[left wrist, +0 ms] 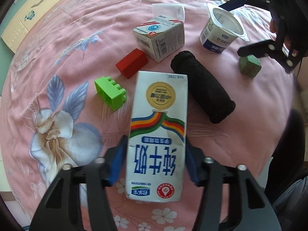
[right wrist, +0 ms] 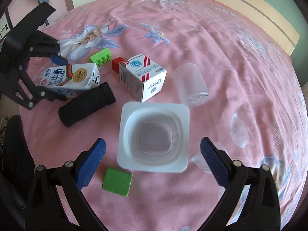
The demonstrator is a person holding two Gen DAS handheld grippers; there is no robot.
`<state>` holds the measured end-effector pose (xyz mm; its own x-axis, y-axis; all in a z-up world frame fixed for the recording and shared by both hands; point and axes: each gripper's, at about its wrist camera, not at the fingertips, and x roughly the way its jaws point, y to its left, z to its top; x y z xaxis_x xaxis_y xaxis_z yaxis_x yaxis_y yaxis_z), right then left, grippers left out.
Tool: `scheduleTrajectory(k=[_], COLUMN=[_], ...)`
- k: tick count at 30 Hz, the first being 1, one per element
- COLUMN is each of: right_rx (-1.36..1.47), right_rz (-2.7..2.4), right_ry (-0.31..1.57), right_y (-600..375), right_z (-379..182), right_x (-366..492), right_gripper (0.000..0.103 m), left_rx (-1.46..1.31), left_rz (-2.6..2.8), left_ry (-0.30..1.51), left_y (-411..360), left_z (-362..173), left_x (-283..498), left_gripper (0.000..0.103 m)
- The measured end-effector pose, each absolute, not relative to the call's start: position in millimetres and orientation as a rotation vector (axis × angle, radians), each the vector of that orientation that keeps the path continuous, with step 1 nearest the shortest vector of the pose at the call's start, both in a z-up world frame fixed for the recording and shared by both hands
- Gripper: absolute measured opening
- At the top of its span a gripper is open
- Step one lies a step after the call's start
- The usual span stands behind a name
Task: Collect trash
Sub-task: 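Grasp the white milk carton with the left tool while the right tool grasps the yogurt cup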
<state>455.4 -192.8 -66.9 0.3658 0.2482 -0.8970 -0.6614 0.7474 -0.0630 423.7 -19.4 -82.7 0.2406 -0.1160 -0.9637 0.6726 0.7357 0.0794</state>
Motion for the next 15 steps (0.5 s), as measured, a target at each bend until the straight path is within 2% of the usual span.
scheduleTrajectory(k=[2, 4, 15], right_rx=[-0.440, -0.451, -0.466], right_rz=[0.593, 0.566, 0.623], right_ry=[1.074, 1.082, 1.089], right_y=[-193.2, -193.1, -188.0], right_z=[-71.2, -74.8, -75.0], right_x=[462.0, 464.6, 457.2], right_gripper=[0.065, 0.063, 0.062], left_rx=[0.555, 0.560, 0.518], left_rz=[-0.577, -0.576, -0.558], left_ry=[1.218, 1.214, 1.228], left_y=[-20.5, -21.6, -11.3], left_z=[-84.0, -84.1, -81.6], left_x=[423.0, 422.5, 421.8], left_gripper=[0.051, 0.050, 0.050])
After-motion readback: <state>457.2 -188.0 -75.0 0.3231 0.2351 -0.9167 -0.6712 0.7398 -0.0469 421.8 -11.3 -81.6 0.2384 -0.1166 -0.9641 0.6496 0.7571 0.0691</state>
